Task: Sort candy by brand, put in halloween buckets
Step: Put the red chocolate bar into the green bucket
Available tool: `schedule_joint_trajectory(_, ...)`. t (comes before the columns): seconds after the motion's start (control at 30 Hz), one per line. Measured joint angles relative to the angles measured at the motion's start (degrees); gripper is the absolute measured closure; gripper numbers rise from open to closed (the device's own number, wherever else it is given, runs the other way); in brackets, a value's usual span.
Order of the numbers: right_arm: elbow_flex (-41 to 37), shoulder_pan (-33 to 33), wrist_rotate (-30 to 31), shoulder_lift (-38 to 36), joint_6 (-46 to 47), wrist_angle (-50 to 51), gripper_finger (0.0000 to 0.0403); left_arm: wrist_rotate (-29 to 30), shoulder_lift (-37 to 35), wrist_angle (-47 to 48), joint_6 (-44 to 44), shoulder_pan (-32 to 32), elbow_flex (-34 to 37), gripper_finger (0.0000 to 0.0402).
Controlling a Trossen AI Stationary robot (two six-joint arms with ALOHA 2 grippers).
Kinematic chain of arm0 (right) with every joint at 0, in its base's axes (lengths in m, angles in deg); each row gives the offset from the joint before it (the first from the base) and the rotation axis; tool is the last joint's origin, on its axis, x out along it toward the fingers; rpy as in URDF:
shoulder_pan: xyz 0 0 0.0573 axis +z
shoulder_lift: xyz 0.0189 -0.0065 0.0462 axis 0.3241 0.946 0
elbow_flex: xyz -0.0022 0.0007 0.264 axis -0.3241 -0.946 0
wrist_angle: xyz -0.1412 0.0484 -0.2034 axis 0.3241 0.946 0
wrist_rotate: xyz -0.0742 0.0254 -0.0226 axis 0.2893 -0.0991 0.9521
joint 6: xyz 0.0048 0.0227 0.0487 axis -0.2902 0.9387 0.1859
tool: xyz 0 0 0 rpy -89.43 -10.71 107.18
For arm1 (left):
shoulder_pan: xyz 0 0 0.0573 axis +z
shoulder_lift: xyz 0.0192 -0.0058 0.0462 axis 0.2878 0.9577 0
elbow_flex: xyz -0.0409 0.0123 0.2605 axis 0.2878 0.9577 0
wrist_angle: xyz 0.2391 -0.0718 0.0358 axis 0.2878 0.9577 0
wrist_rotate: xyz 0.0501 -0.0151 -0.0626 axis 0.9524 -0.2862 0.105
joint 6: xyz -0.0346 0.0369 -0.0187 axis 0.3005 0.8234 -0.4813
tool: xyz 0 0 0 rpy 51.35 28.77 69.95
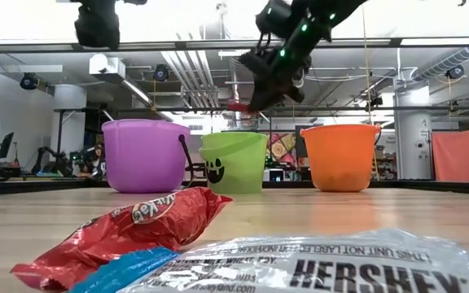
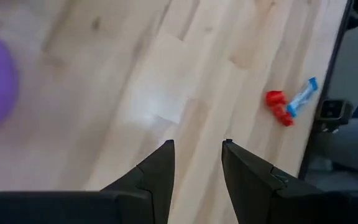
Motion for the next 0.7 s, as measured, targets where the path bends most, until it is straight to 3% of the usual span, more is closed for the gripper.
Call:
schedule_joint_trajectory(0.17,4.61,-2.28,-2.04,3.67,-1.04,7.78,0.0319,2.84,-0.04,-3.87,-12.72,-7.52,1.47,0.0284)
schedule_joint_trajectory(0.4,5.74,-2.41,-3.28,3.98,-3.85,10.83,0.0229,12.14,1.84,-7.66,-24.69,-15.10,1.43,0.0284)
schedule_joint_trajectory(0.7,5.74,-1.63,-9.17,-2.69,-5.02,18.20,0.0196,12.65,13.29,-15.53,-34.73,-19.39,1.33,0.0238)
